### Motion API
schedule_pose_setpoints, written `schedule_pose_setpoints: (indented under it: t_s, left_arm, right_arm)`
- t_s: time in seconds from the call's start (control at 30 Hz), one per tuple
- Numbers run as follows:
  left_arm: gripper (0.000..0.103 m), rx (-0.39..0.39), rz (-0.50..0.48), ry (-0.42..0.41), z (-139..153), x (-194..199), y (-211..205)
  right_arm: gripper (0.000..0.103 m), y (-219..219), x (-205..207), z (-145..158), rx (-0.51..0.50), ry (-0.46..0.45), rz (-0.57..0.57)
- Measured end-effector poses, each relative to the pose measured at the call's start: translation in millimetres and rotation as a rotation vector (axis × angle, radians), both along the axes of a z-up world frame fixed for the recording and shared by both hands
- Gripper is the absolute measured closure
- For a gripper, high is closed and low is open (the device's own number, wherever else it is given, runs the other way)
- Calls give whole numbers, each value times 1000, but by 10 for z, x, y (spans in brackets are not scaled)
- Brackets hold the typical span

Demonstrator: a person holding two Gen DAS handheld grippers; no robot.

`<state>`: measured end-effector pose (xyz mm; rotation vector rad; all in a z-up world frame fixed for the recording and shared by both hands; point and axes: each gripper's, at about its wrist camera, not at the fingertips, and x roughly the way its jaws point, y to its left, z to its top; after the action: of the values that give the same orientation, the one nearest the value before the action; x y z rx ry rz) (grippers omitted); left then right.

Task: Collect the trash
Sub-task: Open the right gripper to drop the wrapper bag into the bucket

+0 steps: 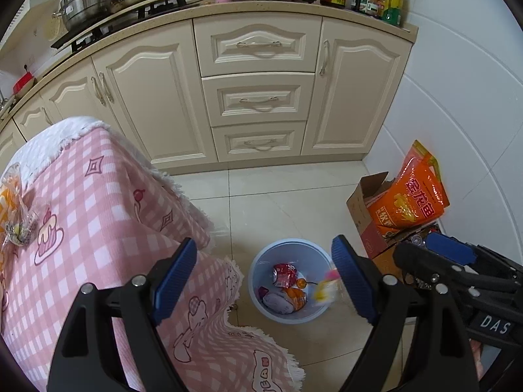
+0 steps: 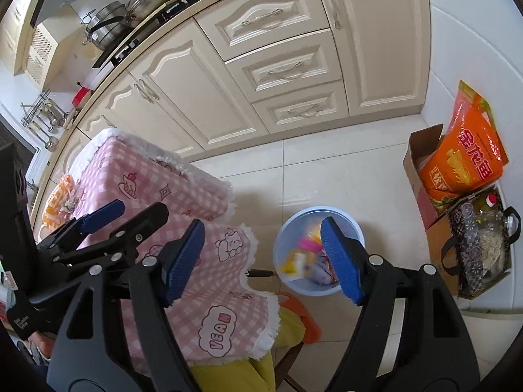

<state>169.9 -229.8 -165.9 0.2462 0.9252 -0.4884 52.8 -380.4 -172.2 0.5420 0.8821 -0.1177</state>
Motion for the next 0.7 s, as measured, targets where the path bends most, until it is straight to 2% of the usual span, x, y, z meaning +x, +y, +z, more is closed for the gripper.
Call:
schedule_pose_setpoints:
  t_s: [0.47, 0.7]
  left_arm:
    - [20, -13, -27, -5, 61, -70, -6]
    - [20, -19, -39, -34, 171, -191, 39]
  right_arm:
    - [30, 37, -98, 88, -19, 5, -7]
    - [30, 80, -206, 189, -28, -10, -13]
